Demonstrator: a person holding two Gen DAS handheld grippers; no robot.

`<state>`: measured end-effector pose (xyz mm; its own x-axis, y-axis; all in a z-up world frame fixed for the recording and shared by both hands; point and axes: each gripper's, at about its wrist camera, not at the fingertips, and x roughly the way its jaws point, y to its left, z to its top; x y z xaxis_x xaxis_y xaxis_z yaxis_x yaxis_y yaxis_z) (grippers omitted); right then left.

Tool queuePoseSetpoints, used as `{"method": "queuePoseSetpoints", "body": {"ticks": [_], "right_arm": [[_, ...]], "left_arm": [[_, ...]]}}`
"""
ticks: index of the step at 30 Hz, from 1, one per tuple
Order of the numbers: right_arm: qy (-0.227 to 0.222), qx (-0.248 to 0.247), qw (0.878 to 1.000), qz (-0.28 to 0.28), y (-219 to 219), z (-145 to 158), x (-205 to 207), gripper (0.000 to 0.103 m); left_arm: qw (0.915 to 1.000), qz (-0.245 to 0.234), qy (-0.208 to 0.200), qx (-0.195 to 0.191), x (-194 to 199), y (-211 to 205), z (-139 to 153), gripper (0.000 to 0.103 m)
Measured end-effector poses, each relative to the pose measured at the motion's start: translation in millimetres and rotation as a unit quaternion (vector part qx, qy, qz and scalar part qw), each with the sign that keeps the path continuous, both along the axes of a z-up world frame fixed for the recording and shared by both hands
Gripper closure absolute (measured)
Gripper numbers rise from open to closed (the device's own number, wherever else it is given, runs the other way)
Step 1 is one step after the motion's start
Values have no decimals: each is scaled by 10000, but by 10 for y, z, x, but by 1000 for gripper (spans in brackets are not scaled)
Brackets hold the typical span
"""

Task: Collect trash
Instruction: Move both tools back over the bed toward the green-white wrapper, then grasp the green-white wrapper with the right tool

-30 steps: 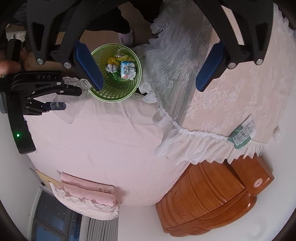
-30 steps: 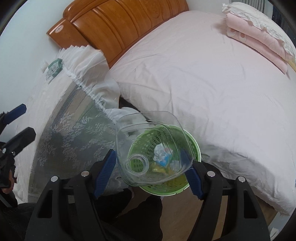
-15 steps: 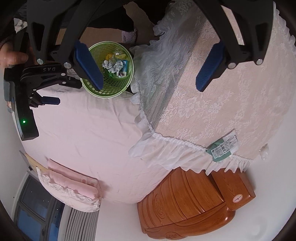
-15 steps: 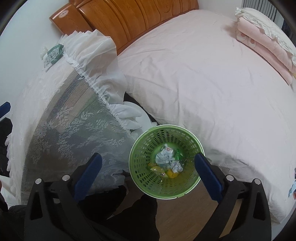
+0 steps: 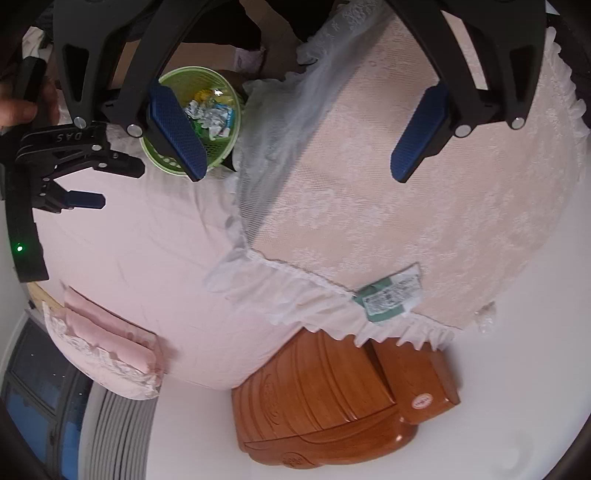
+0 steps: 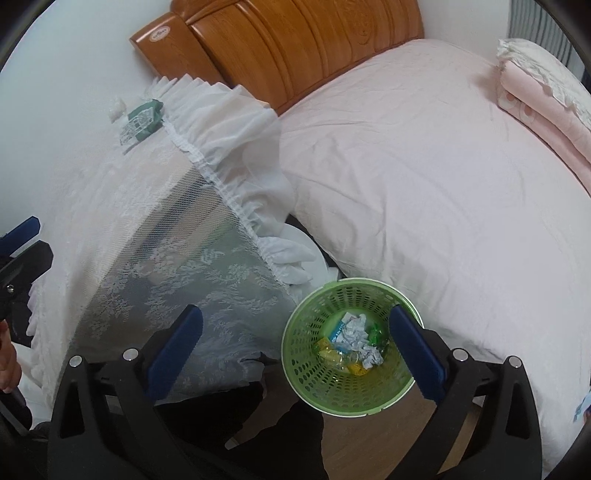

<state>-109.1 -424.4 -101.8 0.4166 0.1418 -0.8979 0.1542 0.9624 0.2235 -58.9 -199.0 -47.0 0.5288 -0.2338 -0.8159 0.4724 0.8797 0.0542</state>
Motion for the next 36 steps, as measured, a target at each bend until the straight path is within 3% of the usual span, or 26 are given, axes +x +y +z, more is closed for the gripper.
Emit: {"method": "queuePoseSetpoints", "body": {"ticks": [4, 9, 14, 19, 22, 23, 28, 31, 33, 34, 36], "right_arm": [[-175, -309, 9961, 807, 243, 175, 376, 3], [-385, -955, 9683, 2276, 729, 378, 1063, 3], [-462, -1453, 9267, 3435, 1282, 404, 1793, 3], [-413, -2224, 8678, 4424, 1954, 283, 2469, 3], [-297, -2369, 8424, 4831, 2196, 184, 2703, 3], [-226, -2471, 8271, 5042, 2306, 123, 2806, 3], [16, -2672, 7884, 5541, 2553, -45, 3055, 3], [276, -2646, 7749, 5733, 2630, -118, 3138, 11], [459, -2636, 7693, 5801, 2652, -170, 3179, 28], [572, -2625, 7693, 5797, 2650, -200, 3210, 32], [743, -2360, 7866, 5657, 2629, -197, 3287, 43]], "left_arm": [[9988, 369, -205, 264, 195, 340, 56, 8], [9949, 848, -299, 446, 402, 895, 90, 8], [9908, 1286, -229, 344, 601, 1417, 42, 8], [9879, 1524, -95, 276, 863, 1777, -103, 8], [9858, 1652, -73, 275, 1002, 1934, -164, 8], [9852, 1697, -47, 228, 1044, 1990, -177, 8], [9822, 1879, 29, 45, 1233, 2172, -230, 8], [9814, 1918, 5, 25, 1321, 2235, -236, 8], [9813, 1923, -8, -17, 1371, 2250, -228, 8], [9812, 1929, -13, -39, 1396, 2256, -224, 8], [9809, 1943, -14, -107, 1447, 2269, -214, 8]]}}
